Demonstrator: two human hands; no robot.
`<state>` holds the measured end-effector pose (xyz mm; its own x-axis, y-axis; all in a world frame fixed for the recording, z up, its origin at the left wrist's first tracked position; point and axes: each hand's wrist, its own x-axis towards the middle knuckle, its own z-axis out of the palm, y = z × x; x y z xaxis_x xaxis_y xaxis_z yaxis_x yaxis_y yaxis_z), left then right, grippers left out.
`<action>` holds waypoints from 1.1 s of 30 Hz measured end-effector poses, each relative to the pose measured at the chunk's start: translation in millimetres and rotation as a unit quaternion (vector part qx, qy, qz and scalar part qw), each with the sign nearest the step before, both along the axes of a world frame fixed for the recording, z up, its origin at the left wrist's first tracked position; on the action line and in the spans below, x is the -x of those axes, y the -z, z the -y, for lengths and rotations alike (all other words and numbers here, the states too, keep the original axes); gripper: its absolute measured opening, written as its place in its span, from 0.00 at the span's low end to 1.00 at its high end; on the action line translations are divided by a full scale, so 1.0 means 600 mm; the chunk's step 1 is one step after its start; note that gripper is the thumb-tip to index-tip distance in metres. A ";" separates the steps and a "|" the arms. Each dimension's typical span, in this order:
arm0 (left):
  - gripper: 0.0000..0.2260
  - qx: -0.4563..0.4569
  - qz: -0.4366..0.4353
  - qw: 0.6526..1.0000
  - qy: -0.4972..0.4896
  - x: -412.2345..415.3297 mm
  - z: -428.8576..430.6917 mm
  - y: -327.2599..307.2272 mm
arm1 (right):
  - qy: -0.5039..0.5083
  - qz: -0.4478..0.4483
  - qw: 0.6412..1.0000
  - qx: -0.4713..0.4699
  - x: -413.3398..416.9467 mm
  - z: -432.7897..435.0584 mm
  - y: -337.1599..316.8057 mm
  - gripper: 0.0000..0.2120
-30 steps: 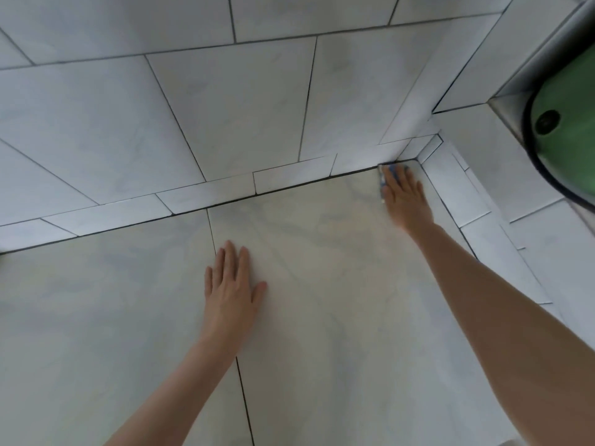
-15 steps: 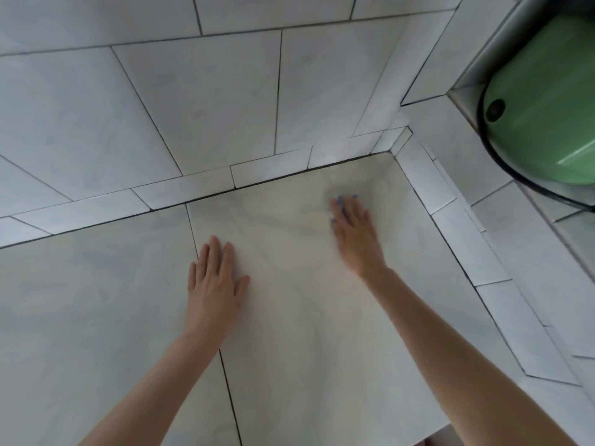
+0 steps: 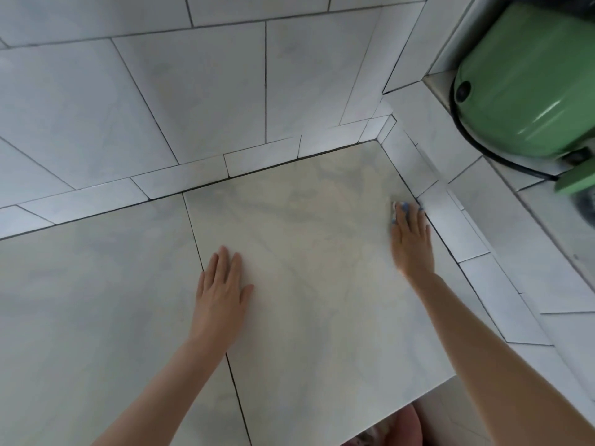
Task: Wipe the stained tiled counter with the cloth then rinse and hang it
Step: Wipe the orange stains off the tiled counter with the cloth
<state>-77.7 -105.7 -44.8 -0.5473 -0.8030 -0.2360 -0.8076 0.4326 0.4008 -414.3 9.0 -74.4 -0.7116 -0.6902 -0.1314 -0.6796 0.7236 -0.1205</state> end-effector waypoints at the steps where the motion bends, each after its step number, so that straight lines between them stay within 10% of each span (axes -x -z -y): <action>1: 0.26 -0.002 -0.003 1.000 0.000 -0.001 -0.003 0.000 | 0.006 0.003 1.000 0.014 -0.021 0.008 0.000 0.24; 11: 0.26 -0.003 0.004 1.000 0.026 -0.025 -0.029 -0.001 | -0.313 0.027 0.948 0.048 -0.264 -0.021 -0.002 0.22; 25: 0.26 -0.004 0.008 0.999 0.033 -0.027 -0.060 0.000 | 0.047 -0.010 0.999 -0.001 -0.040 -0.147 0.016 0.24; 33: 0.26 -0.012 0.011 0.999 0.043 -0.026 -0.086 -0.003 | -0.219 0.051 0.972 0.071 -0.288 -0.146 -0.003 0.22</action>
<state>-62.1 -54.4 -42.8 -0.6080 -0.7476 -0.2673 -0.7766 0.4903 0.3955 -241.6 96.8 -72.9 -0.3335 -0.9403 -0.0676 -0.8982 0.3387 -0.2803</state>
